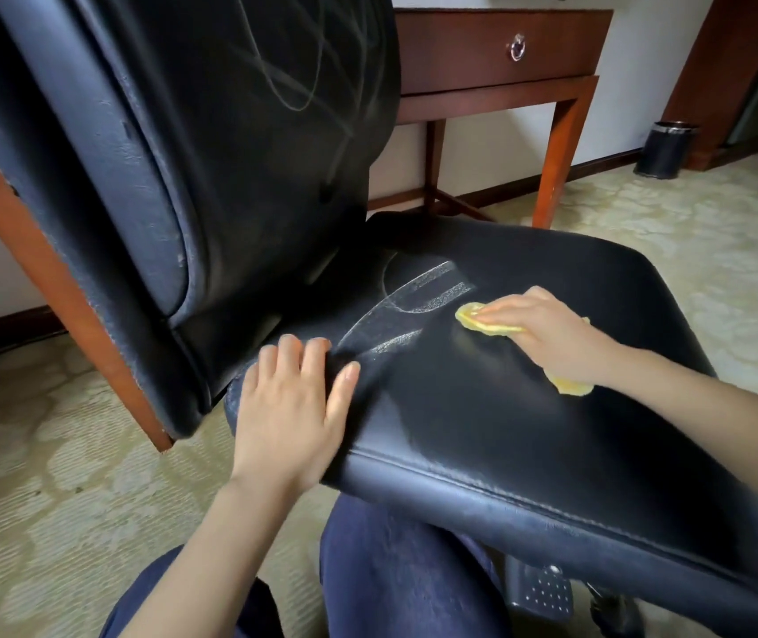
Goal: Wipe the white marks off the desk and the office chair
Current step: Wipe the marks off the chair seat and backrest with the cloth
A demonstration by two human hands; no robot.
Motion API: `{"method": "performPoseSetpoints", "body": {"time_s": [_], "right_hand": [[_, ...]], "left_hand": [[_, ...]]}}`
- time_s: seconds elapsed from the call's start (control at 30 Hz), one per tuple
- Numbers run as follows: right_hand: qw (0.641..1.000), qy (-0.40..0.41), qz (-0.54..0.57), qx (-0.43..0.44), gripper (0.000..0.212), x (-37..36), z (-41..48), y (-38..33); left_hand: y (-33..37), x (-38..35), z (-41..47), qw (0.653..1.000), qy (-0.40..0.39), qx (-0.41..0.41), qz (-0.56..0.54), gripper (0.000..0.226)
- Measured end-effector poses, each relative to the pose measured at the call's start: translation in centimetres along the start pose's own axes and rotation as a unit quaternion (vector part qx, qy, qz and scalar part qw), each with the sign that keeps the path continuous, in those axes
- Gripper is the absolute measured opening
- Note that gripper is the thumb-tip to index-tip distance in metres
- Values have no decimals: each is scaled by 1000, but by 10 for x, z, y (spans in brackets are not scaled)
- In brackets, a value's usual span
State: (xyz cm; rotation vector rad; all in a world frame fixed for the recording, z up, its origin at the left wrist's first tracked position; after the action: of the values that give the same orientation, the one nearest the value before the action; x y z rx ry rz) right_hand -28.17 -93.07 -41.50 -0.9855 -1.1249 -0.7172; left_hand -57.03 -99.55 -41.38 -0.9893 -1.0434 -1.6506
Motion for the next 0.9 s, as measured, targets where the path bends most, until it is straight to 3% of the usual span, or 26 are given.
{"method": "performPoseSetpoints", "body": {"time_s": [0.27, 0.47, 0.63, 0.73, 0.9], "right_hand": [[989, 64, 24, -132, 41, -1, 110, 56], [977, 73, 53, -193, 47, -5, 170, 61], [973, 83, 56, -210, 44, -10, 185, 60], [983, 76, 35, -164, 41, -11, 178, 58], [997, 54, 38, -49, 39, -14, 149, 42]], "left_hand": [[-28, -20, 57, 997, -41, 43, -54, 50], [-30, -27, 66, 992, -69, 49, -96, 62], [-27, -30, 66, 995, -78, 59, -38, 72], [-26, -30, 67, 995, -71, 67, -15, 80], [-34, -31, 73, 995, -82, 59, -7, 69]]}}
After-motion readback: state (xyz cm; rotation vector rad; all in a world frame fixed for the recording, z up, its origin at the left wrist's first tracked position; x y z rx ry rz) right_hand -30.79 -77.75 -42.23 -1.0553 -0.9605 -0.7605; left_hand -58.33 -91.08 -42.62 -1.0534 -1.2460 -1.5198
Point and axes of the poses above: each hand's wrist, its own z-axis towards the middle knuckle, its own x-axis out of the back of the hand, y = z × x, the point moved 2 cm from there along z, towards the middle knuckle, and after that the axes turned 6 degrees about -y, right-handed, at the moved point
